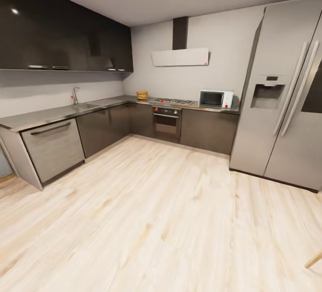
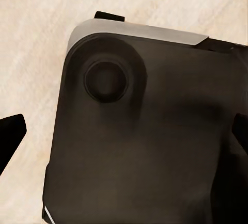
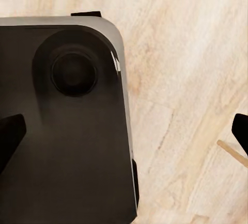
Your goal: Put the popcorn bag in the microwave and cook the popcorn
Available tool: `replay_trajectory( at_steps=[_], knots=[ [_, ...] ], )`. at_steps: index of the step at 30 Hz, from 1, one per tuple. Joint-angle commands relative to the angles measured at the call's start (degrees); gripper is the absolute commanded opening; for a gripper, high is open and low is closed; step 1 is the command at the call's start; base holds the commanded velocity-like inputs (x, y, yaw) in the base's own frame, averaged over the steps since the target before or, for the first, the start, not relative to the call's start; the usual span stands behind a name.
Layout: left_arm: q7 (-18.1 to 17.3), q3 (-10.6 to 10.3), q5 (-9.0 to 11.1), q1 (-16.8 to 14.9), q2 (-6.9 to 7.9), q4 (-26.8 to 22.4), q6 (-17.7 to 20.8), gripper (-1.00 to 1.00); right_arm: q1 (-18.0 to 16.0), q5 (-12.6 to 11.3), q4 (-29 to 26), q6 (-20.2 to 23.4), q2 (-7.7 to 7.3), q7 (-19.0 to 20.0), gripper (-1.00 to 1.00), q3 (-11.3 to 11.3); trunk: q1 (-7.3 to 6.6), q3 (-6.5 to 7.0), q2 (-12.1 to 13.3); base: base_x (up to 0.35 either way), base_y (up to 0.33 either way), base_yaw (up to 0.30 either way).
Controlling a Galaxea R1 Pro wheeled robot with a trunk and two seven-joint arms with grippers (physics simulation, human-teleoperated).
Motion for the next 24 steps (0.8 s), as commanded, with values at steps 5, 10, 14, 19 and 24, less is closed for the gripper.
replay_trajectory(
  at_steps=[5,10,14,19,24],
  knots=[
    [0.02,-0.01,0.32,0.0,-0.01,-0.01,-0.13,1.0,-0.01,-0.02,0.01,-0.26,-0.02,0.0,1.0,-0.4,0.03,-0.04,-0.02,0.326,0.109,0.0],
    [0.02,-0.01,0.28,0.0,-0.01,-0.01,-0.3,1.0,-0.01,-0.01,0.01,-0.32,-0.03,-0.01,1.0,-0.33,0.03,-0.04,-0.02,0.326,0.109,0.0],
    [0.02,-0.01,0.26,-0.02,-0.03,-0.01,-0.62,1.0,-0.01,-0.02,0.01,-0.34,-0.03,-0.01,1.0,-0.34,0.03,-0.04,-0.02,0.326,0.108,0.0],
    [0.02,-0.01,0.2,-0.01,-0.01,-0.01,-0.74,1.0,-0.01,-0.45,0.01,-0.35,-0.03,-0.03,1.0,-0.39,0.03,-0.04,-0.02,0.295,0.067,-0.083],
    [-0.06,0.07,0.18,0.0,-0.01,-0.01,-0.83,1.0,-0.01,-0.67,0.01,-0.35,-0.03,-0.04,1.0,-0.4,0.03,-0.04,-0.02,0.136,0.005,-0.234]
  ],
)
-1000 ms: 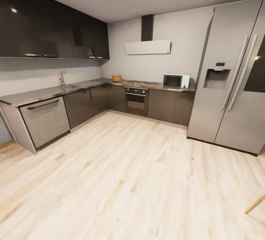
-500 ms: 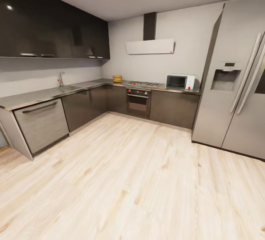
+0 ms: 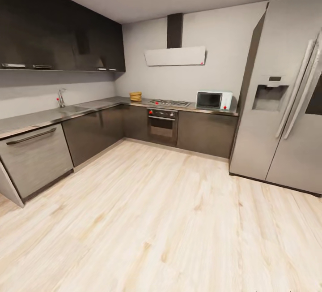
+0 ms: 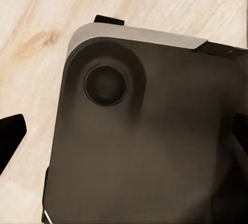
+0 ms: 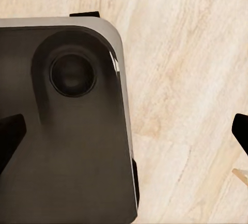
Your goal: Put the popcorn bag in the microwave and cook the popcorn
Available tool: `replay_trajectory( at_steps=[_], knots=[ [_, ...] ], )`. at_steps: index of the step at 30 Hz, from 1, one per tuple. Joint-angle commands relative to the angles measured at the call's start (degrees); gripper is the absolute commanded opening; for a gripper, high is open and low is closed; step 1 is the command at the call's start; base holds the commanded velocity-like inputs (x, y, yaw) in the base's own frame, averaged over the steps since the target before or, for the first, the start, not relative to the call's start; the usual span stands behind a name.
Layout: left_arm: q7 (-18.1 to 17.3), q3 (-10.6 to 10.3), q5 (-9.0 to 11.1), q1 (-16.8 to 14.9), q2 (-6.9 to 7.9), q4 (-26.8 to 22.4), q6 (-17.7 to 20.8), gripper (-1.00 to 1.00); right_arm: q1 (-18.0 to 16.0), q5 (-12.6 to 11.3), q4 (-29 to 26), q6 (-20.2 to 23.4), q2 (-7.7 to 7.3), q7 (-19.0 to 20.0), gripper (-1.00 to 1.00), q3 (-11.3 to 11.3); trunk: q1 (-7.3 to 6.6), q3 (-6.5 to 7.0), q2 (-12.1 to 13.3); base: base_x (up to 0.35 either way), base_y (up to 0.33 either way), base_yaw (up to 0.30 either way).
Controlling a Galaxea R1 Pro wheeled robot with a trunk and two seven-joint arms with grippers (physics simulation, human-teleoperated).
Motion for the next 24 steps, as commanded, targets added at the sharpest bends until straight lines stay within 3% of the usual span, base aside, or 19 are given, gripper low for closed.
replay_trajectory(
  at_steps=[1,24],
  knots=[
    [0.0,0.01,0.35,0.0,-0.01,0.0,-0.18,1.0,-0.01,-0.08,0.01,-0.27,0.01,0.04,1.0,-0.4,0.01,-0.04,-0.02,0.022,0.0,-0.247],
    [-0.01,0.1,0.51,-0.01,-0.15,-0.04,-0.21,1.0,-0.01,0.57,0.01,-0.18,0.14,0.02,1.0,-0.33,0.01,-0.04,-0.02,0.015,0.0,-0.248]
  ],
)
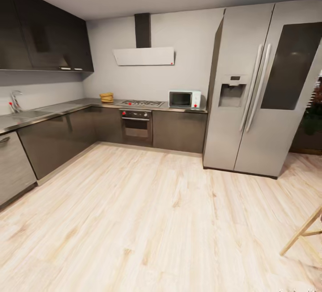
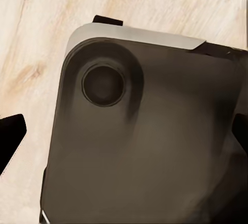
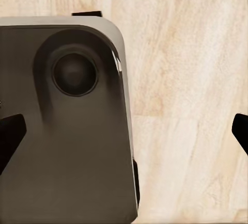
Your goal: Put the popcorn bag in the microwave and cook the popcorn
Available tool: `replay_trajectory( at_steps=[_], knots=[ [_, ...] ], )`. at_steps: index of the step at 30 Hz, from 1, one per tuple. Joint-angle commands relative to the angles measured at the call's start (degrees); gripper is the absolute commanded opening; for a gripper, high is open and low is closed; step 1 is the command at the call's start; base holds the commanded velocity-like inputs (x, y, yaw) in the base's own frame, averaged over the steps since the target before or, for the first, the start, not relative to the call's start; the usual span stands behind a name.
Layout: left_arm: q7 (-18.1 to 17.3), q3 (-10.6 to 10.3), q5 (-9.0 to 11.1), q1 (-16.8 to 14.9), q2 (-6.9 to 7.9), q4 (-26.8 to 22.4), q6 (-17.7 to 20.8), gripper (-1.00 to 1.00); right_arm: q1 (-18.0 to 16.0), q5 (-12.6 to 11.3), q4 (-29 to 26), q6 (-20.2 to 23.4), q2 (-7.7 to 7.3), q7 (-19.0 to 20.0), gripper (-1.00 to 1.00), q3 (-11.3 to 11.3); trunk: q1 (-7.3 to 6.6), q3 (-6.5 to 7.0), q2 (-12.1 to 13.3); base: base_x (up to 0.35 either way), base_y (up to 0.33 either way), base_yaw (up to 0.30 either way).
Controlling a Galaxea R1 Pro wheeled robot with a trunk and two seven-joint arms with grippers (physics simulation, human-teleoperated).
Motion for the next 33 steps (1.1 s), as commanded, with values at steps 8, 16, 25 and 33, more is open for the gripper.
replay_trajectory(
  at_steps=[8,16,25,33],
  knots=[
    [0.01,-0.4,0.03,0.01,0.04,0.04,0.5,1.0,-0.01,-0.02,0.01,-0.26,-0.05,0.05,1.0,-0.37,0.02,-0.04,-0.02,0.305,0.0,-0.065],
    [0.01,-0.56,-0.08,-0.02,0.04,0.04,0.51,1.0,-0.01,-0.02,0.01,-0.31,-0.14,0.05,1.0,-0.37,0.02,-0.04,-0.02,0.321,0.0,0.0],
    [0.01,-0.55,-0.03,-0.01,0.08,0.04,0.6,1.0,-0.01,-0.02,0.01,-0.35,0.01,0.05,1.0,-0.37,0.02,-0.04,-0.02,0.321,0.037,0.0],
    [0.01,-0.61,-0.08,0.0,0.11,0.04,0.6,1.0,-0.01,-0.02,0.01,-0.27,0.05,0.05,1.0,-0.38,0.02,-0.04,-0.02,0.321,0.106,-0.092]
  ],
)
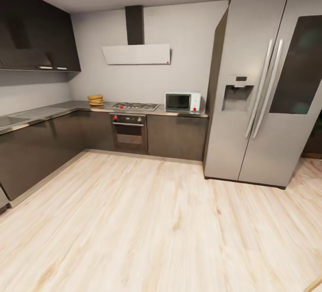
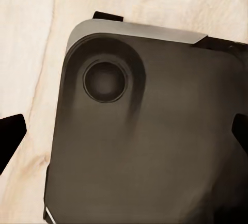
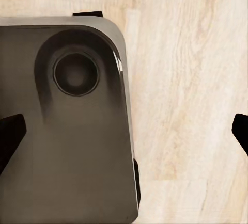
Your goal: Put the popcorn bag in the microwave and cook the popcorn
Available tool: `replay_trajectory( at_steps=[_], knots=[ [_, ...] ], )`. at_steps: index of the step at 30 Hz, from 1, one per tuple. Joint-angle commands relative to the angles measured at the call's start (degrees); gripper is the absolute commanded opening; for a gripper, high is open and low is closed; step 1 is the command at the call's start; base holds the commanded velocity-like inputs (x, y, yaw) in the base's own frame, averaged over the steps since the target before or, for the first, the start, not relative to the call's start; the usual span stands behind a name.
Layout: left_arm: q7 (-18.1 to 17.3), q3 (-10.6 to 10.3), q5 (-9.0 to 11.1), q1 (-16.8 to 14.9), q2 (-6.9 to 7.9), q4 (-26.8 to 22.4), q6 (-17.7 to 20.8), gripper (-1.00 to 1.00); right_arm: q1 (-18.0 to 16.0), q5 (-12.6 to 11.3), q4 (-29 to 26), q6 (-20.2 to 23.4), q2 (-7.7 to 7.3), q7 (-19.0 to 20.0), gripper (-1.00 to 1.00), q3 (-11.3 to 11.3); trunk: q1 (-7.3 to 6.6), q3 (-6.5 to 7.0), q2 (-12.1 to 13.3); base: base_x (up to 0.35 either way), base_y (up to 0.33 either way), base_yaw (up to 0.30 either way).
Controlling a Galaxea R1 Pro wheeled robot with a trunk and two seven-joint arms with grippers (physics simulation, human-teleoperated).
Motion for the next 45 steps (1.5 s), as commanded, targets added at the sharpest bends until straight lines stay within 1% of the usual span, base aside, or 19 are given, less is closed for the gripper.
replay_trajectory(
  at_steps=[1,18,34,45],
  knots=[
    [0.01,-0.04,0.37,0.0,-0.02,-0.01,-0.14,1.0,-0.01,-0.02,0.01,-0.26,0.0,-0.01,1.0,-0.39,0.03,-0.04,-0.02,0.321,0.149,-0.025],
    [-0.08,-0.23,0.39,0.01,0.01,0.08,0.06,1.0,-0.01,-0.02,0.01,-0.33,-0.01,-0.01,1.0,-0.39,0.03,-0.04,-0.02,0.314,0.168,-0.005],
    [-0.08,-0.31,0.15,0.02,-0.05,0.08,0.03,1.0,-0.01,-0.12,0.01,-0.34,0.0,-0.01,1.0,-0.42,0.03,-0.04,-0.02,0.321,0.11,-0.229],
    [-0.06,-0.31,0.19,-0.02,-0.02,0.08,0.01,1.0,-0.01,0.06,0.01,-0.25,-0.08,-0.01,1.0,-0.31,0.03,-0.04,-0.02,0.321,0.111,-0.019]
  ],
)
